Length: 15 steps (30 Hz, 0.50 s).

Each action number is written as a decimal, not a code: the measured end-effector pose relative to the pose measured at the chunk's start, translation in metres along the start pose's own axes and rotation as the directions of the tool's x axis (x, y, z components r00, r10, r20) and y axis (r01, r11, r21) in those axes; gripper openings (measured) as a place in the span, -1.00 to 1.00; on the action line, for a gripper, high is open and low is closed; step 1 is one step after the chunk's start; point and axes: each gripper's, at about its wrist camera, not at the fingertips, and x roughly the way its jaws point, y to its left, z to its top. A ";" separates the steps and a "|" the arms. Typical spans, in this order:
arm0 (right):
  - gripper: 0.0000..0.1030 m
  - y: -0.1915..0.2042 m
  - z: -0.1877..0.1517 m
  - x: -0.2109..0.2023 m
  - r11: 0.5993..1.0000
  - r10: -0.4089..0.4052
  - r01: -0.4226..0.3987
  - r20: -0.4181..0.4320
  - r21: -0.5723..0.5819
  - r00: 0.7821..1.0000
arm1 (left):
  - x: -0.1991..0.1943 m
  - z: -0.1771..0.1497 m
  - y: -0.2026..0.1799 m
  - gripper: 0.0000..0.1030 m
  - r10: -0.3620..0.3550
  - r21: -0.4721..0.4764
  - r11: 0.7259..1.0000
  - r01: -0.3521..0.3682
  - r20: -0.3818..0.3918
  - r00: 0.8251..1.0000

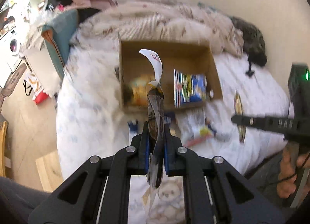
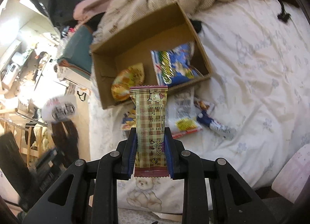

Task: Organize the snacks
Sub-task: 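Carry the wafer bar and brown packet into the box and open both tools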

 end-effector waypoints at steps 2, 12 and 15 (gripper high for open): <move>-0.46 0.006 0.001 -0.003 1.000 0.011 -0.011 0.022 -0.023 1.000 | -0.001 0.013 0.007 -0.83 0.021 -0.013 1.000 -0.021 0.017 1.000; -0.46 0.011 0.024 -0.011 0.999 0.040 -0.036 0.100 -0.038 0.994 | 0.013 0.060 0.016 -0.83 0.063 -0.016 0.998 -0.062 0.048 0.997; -0.46 0.010 0.037 -0.008 0.999 0.036 -0.033 0.106 -0.031 0.994 | 0.025 0.069 0.016 -0.83 0.069 -0.028 0.997 -0.068 0.040 0.997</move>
